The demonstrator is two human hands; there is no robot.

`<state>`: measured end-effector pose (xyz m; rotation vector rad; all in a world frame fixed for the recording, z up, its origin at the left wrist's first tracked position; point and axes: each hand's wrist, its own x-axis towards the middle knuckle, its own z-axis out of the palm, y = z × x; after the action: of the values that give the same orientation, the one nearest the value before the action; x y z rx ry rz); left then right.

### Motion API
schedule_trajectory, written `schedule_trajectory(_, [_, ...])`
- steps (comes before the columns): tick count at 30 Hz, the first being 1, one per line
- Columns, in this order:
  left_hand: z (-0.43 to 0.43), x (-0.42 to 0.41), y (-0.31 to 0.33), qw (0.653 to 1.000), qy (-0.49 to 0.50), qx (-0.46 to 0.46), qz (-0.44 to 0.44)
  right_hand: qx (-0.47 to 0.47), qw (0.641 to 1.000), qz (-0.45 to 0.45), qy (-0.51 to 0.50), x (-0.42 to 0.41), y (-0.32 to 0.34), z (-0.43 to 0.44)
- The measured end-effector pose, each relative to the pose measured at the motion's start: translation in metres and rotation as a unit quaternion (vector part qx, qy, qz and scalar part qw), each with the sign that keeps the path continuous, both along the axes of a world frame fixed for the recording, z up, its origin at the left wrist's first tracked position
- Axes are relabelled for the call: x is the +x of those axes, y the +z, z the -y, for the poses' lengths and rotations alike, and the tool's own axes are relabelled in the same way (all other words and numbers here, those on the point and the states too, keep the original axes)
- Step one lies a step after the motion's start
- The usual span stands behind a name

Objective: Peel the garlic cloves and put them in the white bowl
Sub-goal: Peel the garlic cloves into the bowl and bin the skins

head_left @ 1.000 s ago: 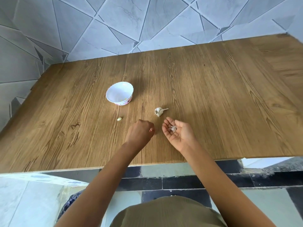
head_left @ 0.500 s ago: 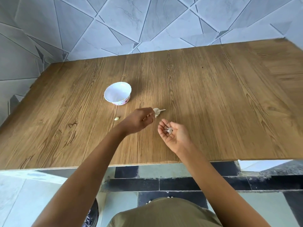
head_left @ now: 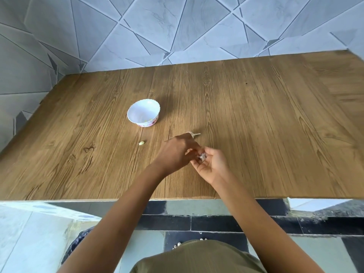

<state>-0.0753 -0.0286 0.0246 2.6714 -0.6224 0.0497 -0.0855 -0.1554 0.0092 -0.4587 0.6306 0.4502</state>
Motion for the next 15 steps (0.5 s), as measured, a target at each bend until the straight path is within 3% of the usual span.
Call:
schedule_trajectory(4, [-0.005, 0.001, -0.002, 0.999, 0.003, -0.048, -0.013, 0.006, 1.0, 0.007, 0.006, 0.001, 0.0, 0.0])
schedule_trajectory(8, [-0.019, 0.007, -0.005, 0.996, 0.072, -0.051, 0.003, 0.023, 0.999, 0.019, 0.016, 0.002, -0.001, 0.001])
schedule_trajectory(12, [-0.036, 0.009, -0.008, 0.986, 0.151, 0.054, -0.041, 0.004, 1.0, 0.018, 0.012, 0.004, -0.003, 0.001])
schedule_trajectory(15, [-0.04, 0.007, -0.012, 0.982, 0.153, 0.097, -0.057, 0.0, 1.0, 0.013, 0.011, 0.005, -0.003, 0.001])
